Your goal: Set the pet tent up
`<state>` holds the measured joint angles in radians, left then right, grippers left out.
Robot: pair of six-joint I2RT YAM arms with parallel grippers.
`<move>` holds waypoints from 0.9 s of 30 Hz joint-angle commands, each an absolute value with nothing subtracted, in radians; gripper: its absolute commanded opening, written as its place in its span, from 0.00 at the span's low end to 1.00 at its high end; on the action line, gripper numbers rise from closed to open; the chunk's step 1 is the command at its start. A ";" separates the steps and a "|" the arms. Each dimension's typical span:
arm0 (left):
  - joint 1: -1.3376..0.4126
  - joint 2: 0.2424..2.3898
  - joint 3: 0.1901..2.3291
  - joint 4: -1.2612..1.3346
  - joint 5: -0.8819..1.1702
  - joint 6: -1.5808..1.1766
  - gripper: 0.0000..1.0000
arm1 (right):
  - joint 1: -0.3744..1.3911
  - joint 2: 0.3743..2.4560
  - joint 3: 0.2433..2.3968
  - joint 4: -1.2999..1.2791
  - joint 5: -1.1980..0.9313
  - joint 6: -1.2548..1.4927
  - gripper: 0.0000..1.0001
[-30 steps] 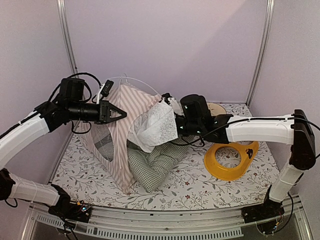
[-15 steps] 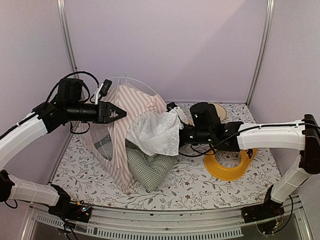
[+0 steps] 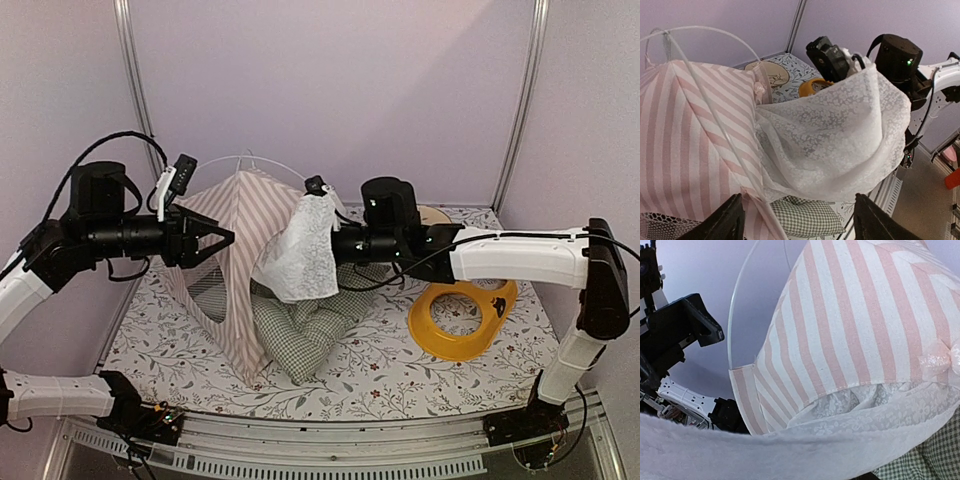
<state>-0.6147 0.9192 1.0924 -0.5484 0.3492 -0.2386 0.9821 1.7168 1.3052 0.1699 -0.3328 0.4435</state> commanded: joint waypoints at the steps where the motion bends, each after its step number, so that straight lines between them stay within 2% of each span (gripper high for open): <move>1: -0.769 0.916 1.100 -0.533 0.284 -0.161 0.75 | 0.989 1.756 1.371 0.209 -0.407 0.481 0.40; 7: -0.934 1.032 1.102 -0.492 0.134 -0.117 0.77 | 0.990 1.789 1.412 0.200 -0.428 0.496 0.40; 15: -0.969 1.129 1.116 -0.407 0.070 -0.092 0.78 | 1.001 1.798 1.422 0.192 -0.430 0.505 0.39; 19: -0.985 1.158 1.113 -0.408 0.054 -0.083 0.71 | 1.002 1.790 1.424 0.187 -0.427 0.505 0.39; 23: -1.001 1.172 1.108 -0.411 0.027 -0.084 0.53 | 1.003 1.786 1.434 0.188 -0.432 0.503 0.39; 24: -1.003 1.176 1.109 -0.410 0.015 -0.085 0.41 | 1.003 1.785 1.438 0.189 -0.435 0.504 0.39; 27: -1.006 1.188 1.114 -0.414 -0.030 -0.091 0.12 | 1.004 1.780 1.444 0.188 -0.433 0.504 0.39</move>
<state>-0.9894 1.1637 1.0954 -0.4347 0.0410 -0.0994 0.9859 1.7893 1.3949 0.1493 -0.4000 0.4984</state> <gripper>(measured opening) 0.292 0.393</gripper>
